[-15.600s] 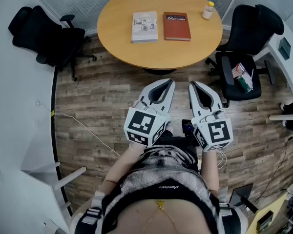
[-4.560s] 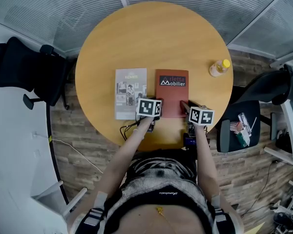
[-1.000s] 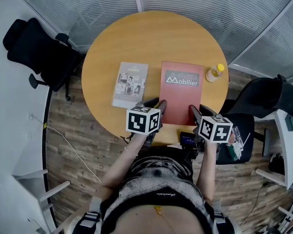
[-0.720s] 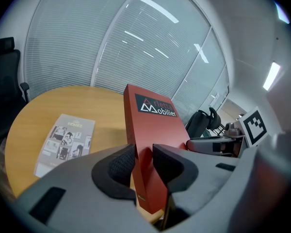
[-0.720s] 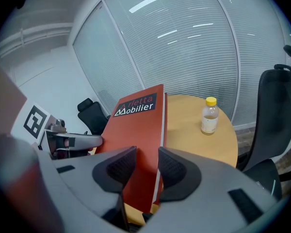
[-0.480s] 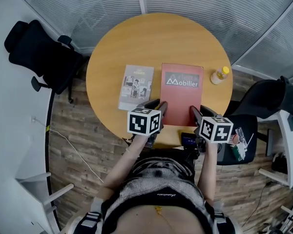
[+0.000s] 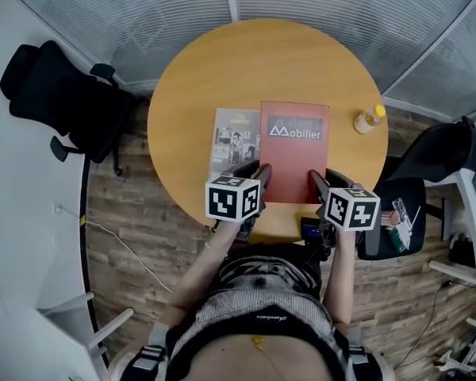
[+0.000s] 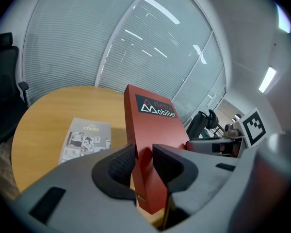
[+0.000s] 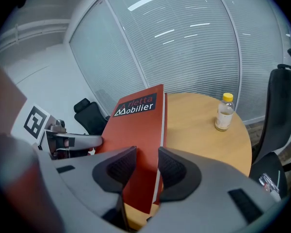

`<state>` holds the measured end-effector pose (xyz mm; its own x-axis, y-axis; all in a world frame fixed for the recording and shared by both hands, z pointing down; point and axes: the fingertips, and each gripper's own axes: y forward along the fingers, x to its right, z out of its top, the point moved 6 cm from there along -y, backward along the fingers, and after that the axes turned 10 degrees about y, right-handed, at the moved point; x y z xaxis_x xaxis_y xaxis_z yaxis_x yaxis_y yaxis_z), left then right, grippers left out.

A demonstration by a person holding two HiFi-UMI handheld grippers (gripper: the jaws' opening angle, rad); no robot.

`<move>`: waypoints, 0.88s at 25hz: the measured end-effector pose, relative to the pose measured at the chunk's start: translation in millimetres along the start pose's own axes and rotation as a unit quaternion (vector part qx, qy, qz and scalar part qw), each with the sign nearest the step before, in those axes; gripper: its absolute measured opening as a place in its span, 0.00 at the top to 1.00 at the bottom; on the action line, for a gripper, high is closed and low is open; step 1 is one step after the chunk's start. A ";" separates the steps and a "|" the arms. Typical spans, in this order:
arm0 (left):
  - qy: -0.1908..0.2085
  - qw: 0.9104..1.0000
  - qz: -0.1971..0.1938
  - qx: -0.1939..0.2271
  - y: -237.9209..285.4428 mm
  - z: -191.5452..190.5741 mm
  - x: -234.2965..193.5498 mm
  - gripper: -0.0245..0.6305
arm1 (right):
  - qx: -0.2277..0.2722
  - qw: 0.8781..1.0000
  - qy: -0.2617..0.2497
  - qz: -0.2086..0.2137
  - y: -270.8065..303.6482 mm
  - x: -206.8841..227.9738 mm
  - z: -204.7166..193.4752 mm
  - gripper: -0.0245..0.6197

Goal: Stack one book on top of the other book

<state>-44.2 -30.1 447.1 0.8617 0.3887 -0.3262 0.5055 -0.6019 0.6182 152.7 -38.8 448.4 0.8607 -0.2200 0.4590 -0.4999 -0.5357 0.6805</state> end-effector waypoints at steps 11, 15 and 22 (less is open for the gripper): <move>0.006 1.000 -0.017 -0.010 -21.2 -0.3 -52.6 0.80 | 0.005 1.000 0.009 -0.019 28.2 -49.0 -6.9 0.73; 0.012 1.000 -0.016 -0.010 -25.3 0.9 -61.8 0.80 | 0.009 1.000 0.010 -0.017 34.7 -56.8 -6.6 0.73; 0.009 1.000 -0.019 -0.010 -48.7 2.0 -114.8 0.80 | 0.010 1.000 0.003 -0.026 66.8 -105.4 -6.2 0.73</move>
<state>-167.6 -46.8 453.0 0.8403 0.4246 -0.3370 0.5375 -0.5725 0.6191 28.0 -46.4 449.1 0.8847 -0.1871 0.4270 -0.4528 -0.5630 0.6914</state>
